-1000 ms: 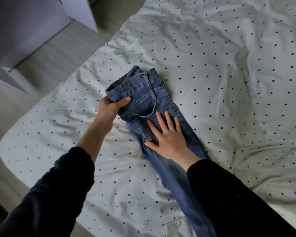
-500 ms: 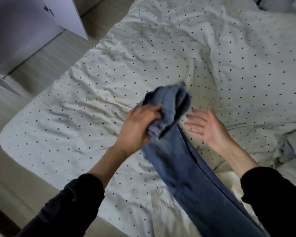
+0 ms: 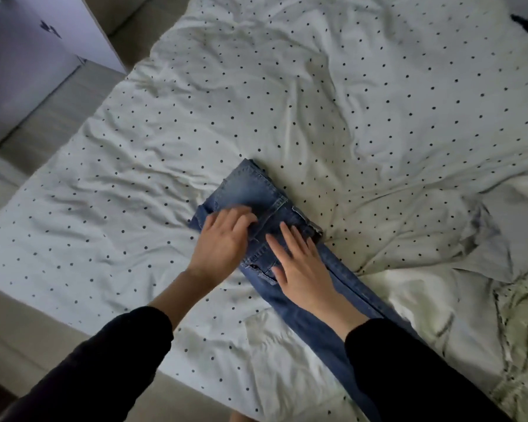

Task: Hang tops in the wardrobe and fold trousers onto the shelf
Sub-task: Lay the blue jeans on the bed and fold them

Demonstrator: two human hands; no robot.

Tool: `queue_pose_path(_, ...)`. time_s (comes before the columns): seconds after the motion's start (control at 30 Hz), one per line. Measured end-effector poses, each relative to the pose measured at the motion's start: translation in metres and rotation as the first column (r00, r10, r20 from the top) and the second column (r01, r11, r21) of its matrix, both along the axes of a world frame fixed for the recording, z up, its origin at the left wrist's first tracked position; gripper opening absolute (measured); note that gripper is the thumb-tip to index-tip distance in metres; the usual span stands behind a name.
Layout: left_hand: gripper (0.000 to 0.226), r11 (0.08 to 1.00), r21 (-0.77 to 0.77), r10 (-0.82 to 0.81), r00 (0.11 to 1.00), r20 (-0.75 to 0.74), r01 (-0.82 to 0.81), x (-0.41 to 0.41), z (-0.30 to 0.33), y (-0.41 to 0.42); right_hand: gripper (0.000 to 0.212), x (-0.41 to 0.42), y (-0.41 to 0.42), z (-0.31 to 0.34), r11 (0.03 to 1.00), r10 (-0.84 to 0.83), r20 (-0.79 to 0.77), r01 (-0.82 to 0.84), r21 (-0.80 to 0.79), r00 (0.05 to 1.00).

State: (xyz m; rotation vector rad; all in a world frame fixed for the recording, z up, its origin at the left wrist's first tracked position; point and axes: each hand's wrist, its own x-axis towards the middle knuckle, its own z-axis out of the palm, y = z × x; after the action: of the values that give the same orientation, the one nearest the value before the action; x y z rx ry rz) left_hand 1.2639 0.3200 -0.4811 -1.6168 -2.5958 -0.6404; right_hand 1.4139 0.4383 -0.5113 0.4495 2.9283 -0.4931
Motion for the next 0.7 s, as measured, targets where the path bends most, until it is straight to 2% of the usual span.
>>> queue_pose_path(0.03, 0.034, 0.986, -0.041, 0.167, 0.983, 0.082, -0.164, -0.011, 0.0, 0.003, 0.072, -0.004, -0.004, -0.004, 1.0, 0.001, 0.044, -0.001, 0.0, 0.999)
queue_pose_path(0.07, 0.045, 0.951, -0.125, 0.306, 0.926, 0.22, -0.284, -0.025, -0.003, 0.006, 0.078, -0.007, -0.006, -0.01, 1.0, -0.012, 0.083, 0.012, -0.003, 0.996)
queue_pose_path(0.1, 0.059, 0.913, -0.24, 0.4, 0.842, 0.361, -0.331, -0.043, -0.009, 0.012, 0.081, -0.012, -0.006, -0.02, 1.0, -0.026, 0.114, 0.027, -0.008, 0.993)
queue_pose_path(0.13, 0.071, 0.879, -0.356, 0.459, 0.764, 0.454, -0.317, -0.056, -0.012, 0.016, 0.081, -0.015, -0.006, -0.024, 1.0, -0.017, 0.141, 0.02, -0.017, 0.99)
queue_pose_path(0.2, 0.083, 0.838, -0.508, 0.481, 0.707, 0.518, -0.198, -0.079, -0.018, 0.026, 0.077, -0.02, -0.003, -0.035, 0.999, 0.02, 0.159, -0.012, -0.051, 0.987)
queue_pose_path(0.27, 0.081, 0.817, -0.565, 0.477, 0.683, 0.553, -0.113, -0.09, -0.017, 0.036, 0.073, -0.023, 0.003, -0.038, 0.995, 0.041, 0.167, -0.025, -0.097, 0.985)
queue_pose_path(0.33, 0.069, 0.822, -0.568, 0.46, 0.644, 0.611, -0.047, -0.09, -0.014, 0.04, 0.07, -0.021, 0.006, -0.036, 0.991, 0.037, 0.16, -0.017, -0.129, 0.986)
queue_pose_path(0.4, 0.064, 0.807, -0.588, 0.461, 0.682, 0.567, -0.057, -0.081, -0.008, 0.039, 0.067, -0.013, 0.007, -0.034, 0.989, 0.05, 0.173, -0.025, -0.148, 0.984)
queue_pose_path(0.47, 0.057, 0.783, -0.608, 0.451, 0.794, 0.408, -0.132, -0.058, 0.003, 0.039, 0.064, 0.001, 0.009, -0.028, 0.985, 0.045, 0.183, -0.013, -0.171, 0.982)
queue_pose_path(0.53, 0.053, 0.794, -0.578, 0.408, 0.869, 0.279, -0.188, -0.026, 0.018, 0.04, 0.06, 0.022, 0.014, -0.023, 0.976, 0.014, 0.211, 0.032, -0.213, 0.977)
queue_pose_path(0.63, 0.044, 0.853, -0.484, 0.276, 0.956, 0.103, -0.194, 0.029, 0.04, 0.05, 0.052, 0.065, 0.025, -0.011, 0.919, -0.16, 0.228, 0.229, -0.322, 0.96)
queue_pose_path(0.7, 0.043, 0.864, -0.482, 0.169, 0.986, 0.003, -0.147, 0.069, 0.045, 0.059, 0.047, 0.096, 0.034, -0.001, 0.822, -0.329, 0.247, 0.405, -0.401, 0.911)
